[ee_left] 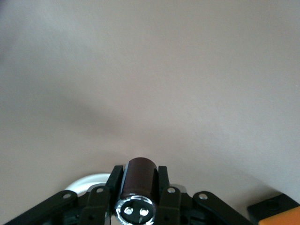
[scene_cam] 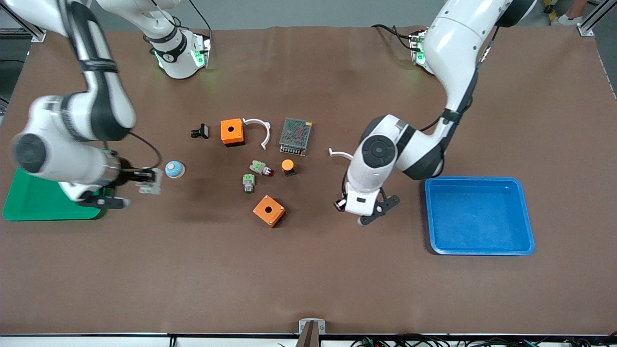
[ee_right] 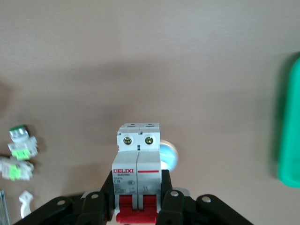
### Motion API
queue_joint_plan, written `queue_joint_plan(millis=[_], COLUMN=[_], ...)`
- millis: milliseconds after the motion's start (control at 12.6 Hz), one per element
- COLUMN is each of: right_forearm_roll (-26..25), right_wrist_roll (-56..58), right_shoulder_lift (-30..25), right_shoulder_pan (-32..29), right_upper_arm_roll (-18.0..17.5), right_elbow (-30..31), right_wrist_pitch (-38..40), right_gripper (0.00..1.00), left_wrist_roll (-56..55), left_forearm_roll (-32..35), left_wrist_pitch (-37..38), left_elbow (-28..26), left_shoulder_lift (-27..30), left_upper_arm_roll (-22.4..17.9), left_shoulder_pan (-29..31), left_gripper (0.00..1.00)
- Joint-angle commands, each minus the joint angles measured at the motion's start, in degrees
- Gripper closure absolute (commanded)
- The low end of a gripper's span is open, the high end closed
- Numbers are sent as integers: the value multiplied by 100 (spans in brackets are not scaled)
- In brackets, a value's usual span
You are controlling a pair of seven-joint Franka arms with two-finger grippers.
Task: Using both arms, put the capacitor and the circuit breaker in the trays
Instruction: 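Carry the breaker to the green tray while the left gripper carries the capacitor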
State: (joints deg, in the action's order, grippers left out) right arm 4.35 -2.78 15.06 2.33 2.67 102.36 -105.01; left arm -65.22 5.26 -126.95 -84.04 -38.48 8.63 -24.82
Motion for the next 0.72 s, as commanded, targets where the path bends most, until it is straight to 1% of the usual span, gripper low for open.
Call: queue_joint_plan(millis=[0, 159, 318, 477, 636], right_forearm_roll=[-196, -679, -777, -847, -1067], right_wrist_roll=[986, 1454, 2164, 2676, 3028], right_shoulder_lift=[94, 120, 312, 568, 866], right_shoulder_pan=[-888, -1469, -2102, -2595, -2938], right_upper_arm_roll=[-92, -100, -101, -101, -101], right_elbow=[-356, -418, -576, -638, -621], right_wrist_pitch=[341, 306, 236, -210, -816], right_gripper=[84, 84, 84, 84, 84], left_wrist_roll=[1007, 1649, 2421, 3082, 3470], left_forearm_roll=[89, 89, 89, 98, 89], left_wrist_pitch=[310, 504, 697, 969, 1075], left_elbow=[-139, -121, -121, -139, -139], left_shoulder_lift=[357, 428, 446, 525, 560], left_upper_arm_roll=[24, 16, 15, 15, 15], left_shoulder_pan=[467, 766, 1153, 1478, 1663], left_gripper=[100, 100, 100, 100, 100])
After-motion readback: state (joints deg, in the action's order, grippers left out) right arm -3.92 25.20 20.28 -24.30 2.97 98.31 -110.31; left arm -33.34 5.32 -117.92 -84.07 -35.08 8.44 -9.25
